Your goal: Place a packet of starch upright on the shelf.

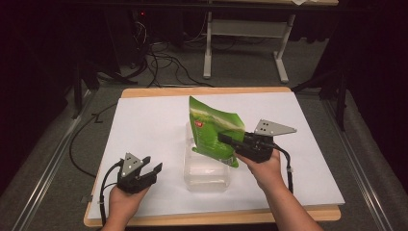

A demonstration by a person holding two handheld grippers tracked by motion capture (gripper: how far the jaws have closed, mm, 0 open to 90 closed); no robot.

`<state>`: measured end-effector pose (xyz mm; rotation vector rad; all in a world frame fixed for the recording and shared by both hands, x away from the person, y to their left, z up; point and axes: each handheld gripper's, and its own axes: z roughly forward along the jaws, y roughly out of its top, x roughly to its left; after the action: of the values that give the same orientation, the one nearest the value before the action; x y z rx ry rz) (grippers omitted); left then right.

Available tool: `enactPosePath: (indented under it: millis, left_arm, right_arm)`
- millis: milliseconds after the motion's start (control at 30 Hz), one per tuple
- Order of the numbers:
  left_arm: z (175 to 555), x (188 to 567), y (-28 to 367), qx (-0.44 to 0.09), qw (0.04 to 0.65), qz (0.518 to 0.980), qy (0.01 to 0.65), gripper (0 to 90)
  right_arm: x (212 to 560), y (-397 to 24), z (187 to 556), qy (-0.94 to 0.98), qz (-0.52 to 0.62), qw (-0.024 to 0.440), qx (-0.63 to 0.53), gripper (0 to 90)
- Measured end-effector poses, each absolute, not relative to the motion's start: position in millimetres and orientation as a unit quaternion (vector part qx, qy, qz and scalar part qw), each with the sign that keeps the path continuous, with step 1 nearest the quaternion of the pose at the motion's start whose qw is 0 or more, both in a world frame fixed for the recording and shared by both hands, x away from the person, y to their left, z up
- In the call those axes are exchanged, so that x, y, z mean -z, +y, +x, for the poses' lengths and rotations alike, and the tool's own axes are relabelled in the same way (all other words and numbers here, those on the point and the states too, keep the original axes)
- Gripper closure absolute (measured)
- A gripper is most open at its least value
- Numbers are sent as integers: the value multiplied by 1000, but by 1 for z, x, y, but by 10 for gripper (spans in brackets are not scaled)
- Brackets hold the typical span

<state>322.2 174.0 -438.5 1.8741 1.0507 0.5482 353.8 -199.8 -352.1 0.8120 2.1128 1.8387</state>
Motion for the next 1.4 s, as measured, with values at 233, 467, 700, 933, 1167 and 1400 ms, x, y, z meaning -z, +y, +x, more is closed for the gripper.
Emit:
enactPosePath:
  millis: [233,467,700,933,1167,1400]
  left_arm:
    - [322,439,174,-223,443,756,427,484]
    - [322,439,173,-221,441,758,427,484]
    - [322,439,174,-222,443,757,427,484]
    - [322,439,174,-221,444,756,427,485]
    - [322,438,174,-220,443,757,427,484]
    - [322,439,174,-221,443,757,427,485]
  right_arm:
    - [357,-196,352,730,257,89,-627,826]
    - [363,-194,354,737,249,70,-625,825]
    - [370,-185,356,751,245,54,-611,826]
    - [376,-177,357,760,240,46,-603,826]
    - [382,-170,358,766,233,42,-597,829]
    - [387,-168,359,766,236,36,-597,830]
